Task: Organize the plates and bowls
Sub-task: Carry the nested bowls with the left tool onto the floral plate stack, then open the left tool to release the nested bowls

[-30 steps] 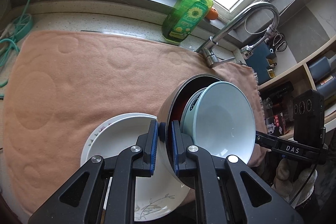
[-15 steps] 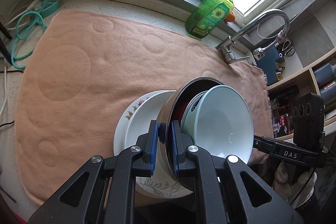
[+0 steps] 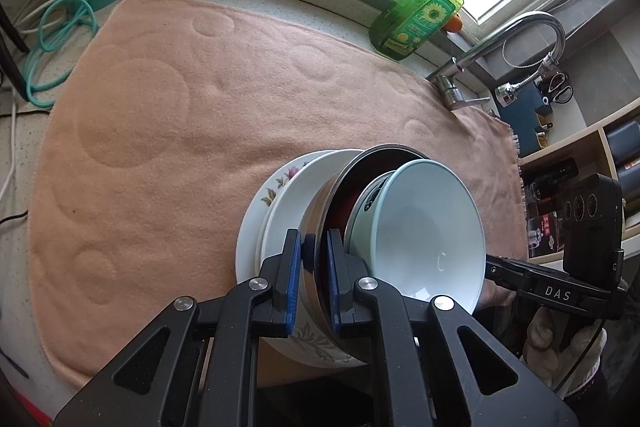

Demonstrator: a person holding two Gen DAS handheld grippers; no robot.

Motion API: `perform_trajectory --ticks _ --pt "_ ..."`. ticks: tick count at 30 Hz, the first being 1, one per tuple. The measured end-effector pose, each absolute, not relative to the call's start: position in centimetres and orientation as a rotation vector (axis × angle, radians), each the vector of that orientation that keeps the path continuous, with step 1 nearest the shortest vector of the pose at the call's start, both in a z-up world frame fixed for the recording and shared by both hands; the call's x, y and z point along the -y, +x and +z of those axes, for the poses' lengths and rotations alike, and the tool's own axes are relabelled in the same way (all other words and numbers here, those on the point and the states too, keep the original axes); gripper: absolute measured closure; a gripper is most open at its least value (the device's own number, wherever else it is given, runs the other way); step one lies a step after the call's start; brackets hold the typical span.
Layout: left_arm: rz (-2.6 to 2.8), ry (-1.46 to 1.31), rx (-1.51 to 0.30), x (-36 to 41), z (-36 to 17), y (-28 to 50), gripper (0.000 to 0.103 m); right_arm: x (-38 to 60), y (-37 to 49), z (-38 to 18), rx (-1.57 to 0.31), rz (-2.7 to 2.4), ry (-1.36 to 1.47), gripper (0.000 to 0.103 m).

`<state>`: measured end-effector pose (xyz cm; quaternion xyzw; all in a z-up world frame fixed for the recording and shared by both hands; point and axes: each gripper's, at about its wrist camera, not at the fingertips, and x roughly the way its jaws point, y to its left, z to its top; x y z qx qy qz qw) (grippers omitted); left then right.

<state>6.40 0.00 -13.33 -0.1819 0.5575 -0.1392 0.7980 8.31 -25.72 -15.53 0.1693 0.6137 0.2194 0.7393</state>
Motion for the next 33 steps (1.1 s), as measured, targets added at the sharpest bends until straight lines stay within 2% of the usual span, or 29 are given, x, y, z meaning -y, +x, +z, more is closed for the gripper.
perform_trajectory --ticks 9,12,17,19,22,27,30,33 --pt "-0.298 -0.38 -1.196 0.2 -13.3 6.5 0.094 25.6 8.3 -15.5 -1.339 0.487 0.348 0.09" --pt "-0.296 -0.362 -1.194 0.3 -13.3 6.5 0.09 25.4 8.1 -15.1 -1.32 0.484 0.319 0.09" --pt "-0.283 -0.352 -1.184 0.0 -13.1 6.4 0.09 25.3 7.9 -14.0 -1.283 0.477 0.265 0.09" --pt "-0.271 -0.331 -1.169 -0.1 -12.8 6.2 0.085 25.5 7.7 -13.5 -1.26 0.465 0.25 0.084" --pt "-0.246 -0.313 -1.135 -0.2 -11.9 5.9 0.083 25.8 7.6 -12.9 -1.236 0.471 0.248 0.074" --pt "-0.214 -0.286 -1.081 -0.2 -10.8 5.0 0.081 25.5 7.2 -12.0 -1.2 0.474 0.197 0.073" --pt "-0.204 -0.286 -1.062 -0.5 -10.4 4.3 0.075 25.3 6.8 -11.4 -1.18 0.467 0.173 0.073" --pt "-0.184 -0.282 -1.028 -0.8 -9.6 3.6 0.075 25.4 6.3 -10.5 -1.146 0.463 0.161 0.073"
